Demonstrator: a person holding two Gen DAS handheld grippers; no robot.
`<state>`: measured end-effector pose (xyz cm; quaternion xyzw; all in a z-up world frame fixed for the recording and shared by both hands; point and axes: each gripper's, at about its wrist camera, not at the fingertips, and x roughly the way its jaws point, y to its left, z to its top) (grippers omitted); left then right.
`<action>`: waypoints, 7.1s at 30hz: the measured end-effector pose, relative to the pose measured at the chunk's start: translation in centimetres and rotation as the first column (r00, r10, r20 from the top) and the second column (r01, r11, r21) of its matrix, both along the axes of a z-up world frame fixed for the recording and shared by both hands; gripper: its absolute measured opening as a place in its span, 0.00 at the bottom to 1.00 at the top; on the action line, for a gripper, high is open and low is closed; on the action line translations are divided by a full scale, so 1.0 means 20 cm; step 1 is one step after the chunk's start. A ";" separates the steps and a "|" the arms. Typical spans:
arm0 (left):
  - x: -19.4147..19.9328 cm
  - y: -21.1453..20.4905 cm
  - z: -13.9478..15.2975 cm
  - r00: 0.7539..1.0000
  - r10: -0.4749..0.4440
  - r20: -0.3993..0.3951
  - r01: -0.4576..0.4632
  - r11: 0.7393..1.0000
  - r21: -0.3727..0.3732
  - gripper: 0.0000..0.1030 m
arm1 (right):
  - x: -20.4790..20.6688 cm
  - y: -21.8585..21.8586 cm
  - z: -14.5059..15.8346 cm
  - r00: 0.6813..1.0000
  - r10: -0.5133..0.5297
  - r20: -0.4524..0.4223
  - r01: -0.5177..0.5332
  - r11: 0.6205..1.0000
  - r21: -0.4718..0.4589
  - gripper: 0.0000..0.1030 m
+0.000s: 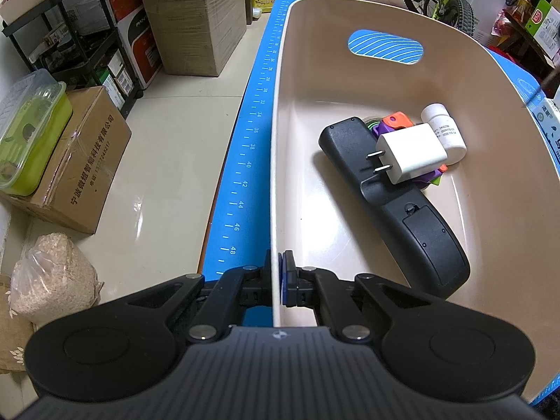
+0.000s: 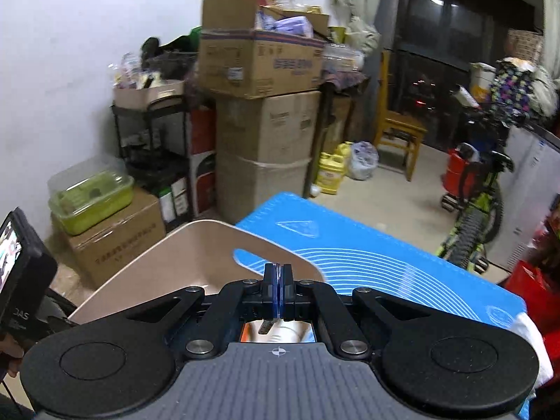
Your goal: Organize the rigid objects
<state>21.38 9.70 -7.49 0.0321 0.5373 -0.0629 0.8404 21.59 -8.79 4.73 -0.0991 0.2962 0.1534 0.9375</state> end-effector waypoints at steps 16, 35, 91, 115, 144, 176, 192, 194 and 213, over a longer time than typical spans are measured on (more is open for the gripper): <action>0.01 0.01 0.00 1.000 0.010 -0.011 -0.010 1.000 -0.006 0.04 | 0.11 0.26 -0.27 0.980 0.122 -0.158 -0.132 0.990 -0.053 0.13; 0.01 0.02 -0.01 1.000 0.020 -0.021 -0.020 1.000 -0.021 0.04 | 0.21 0.35 -0.51 0.948 0.110 -0.298 -0.158 0.977 -0.145 0.13; -0.03 0.04 0.11 0.993 0.060 0.103 -0.060 0.998 -0.008 0.29 | -0.04 0.02 -0.36 0.978 -0.114 -0.177 0.125 0.991 0.054 0.53; -0.39 -0.20 0.50 0.970 -0.011 0.242 -0.001 0.999 0.051 0.28 | -0.48 -0.16 -0.10 0.978 -0.152 -0.141 0.168 0.979 0.111 0.53; -1.12 -0.44 0.65 0.961 -0.099 0.260 0.074 0.992 0.104 0.28 | -1.24 -0.35 0.01 0.967 -0.191 -0.169 0.217 0.964 0.153 0.54; -1.39 -0.66 0.70 0.944 -0.153 0.293 0.130 0.987 0.097 0.28 | -1.60 -0.52 0.04 0.946 -0.272 -0.175 0.301 0.939 0.164 0.58; -1.42 -0.71 0.70 0.941 -0.166 0.296 0.143 0.985 0.097 0.28 | -1.65 -0.57 0.05 0.943 -0.290 -0.162 0.316 0.934 0.167 0.60; -1.42 -0.71 0.70 0.940 -0.166 0.297 0.143 0.985 0.096 0.28 | -1.65 -0.57 0.05 0.941 -0.297 -0.161 0.322 0.932 0.168 0.60; -1.42 -0.71 0.71 0.940 -0.165 0.299 0.144 0.986 0.090 0.29 | -1.67 -0.53 0.05 0.942 -0.296 -0.157 0.319 0.935 0.157 0.60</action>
